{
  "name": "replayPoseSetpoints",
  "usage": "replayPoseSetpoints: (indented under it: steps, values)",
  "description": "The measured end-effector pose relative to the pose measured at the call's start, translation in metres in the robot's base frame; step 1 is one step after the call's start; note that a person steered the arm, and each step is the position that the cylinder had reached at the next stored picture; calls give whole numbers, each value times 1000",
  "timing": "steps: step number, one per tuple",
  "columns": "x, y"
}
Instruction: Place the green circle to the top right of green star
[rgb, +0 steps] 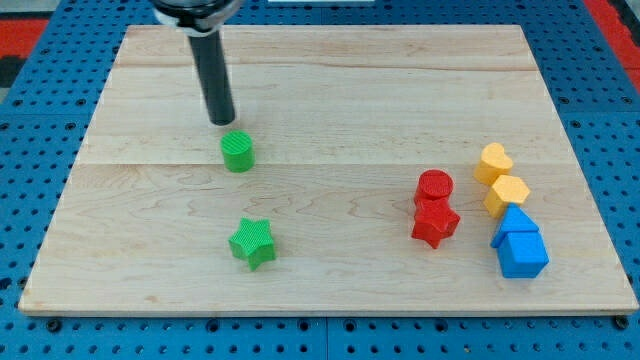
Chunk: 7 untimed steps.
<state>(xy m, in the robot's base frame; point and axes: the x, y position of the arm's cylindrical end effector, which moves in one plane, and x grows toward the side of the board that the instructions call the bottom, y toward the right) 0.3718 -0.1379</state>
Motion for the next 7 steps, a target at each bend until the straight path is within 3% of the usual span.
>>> replayPoseSetpoints:
  steps: [2,3,4,5,6,7]
  values:
    - [0,-23]
    - [25,-17]
    - [79,-8]
    - [49,32]
    - [9,28]
    - [3,60]
